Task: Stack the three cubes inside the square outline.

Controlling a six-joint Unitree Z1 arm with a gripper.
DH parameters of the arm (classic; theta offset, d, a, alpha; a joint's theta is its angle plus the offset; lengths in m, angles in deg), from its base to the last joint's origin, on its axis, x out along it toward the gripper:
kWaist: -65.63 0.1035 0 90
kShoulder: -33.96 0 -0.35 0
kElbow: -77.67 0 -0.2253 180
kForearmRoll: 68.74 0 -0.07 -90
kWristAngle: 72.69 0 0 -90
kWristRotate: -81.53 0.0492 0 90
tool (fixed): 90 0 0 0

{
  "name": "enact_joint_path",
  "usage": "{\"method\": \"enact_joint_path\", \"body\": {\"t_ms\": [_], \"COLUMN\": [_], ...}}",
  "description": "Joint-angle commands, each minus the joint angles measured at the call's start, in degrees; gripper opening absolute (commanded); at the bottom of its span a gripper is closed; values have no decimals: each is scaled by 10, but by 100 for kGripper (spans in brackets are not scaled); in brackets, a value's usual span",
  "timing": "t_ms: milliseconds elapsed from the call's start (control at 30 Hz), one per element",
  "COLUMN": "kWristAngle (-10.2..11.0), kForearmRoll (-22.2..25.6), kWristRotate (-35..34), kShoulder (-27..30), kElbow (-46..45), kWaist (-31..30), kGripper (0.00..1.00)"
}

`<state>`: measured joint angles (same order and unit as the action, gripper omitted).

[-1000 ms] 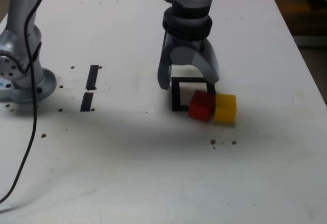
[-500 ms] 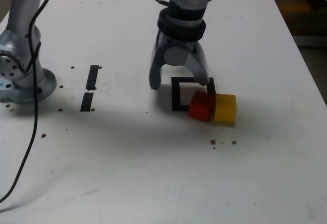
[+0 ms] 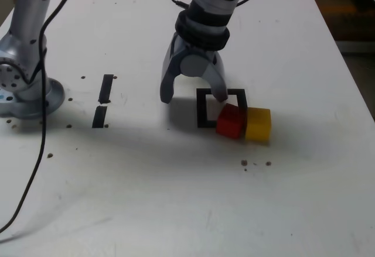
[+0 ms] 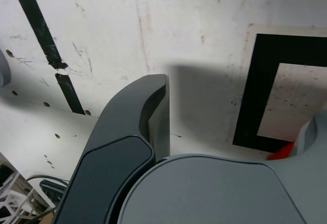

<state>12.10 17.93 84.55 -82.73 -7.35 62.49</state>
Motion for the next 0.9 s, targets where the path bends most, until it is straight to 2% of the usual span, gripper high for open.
{"method": "enact_joint_path", "body": {"t_ms": [0, 367, 633, 867], "kWristAngle": [2, 1, -12, -37], "kForearmRoll": [1, 15, 19, 21], "kWristRotate": [0, 4, 4, 1], "kShoulder": [-5, -24, -36, -39], "kElbow": [10, 37, 45, 41], "kWaist": [2, 11, 11, -9], "kGripper": [95, 95, 95, 95]}}
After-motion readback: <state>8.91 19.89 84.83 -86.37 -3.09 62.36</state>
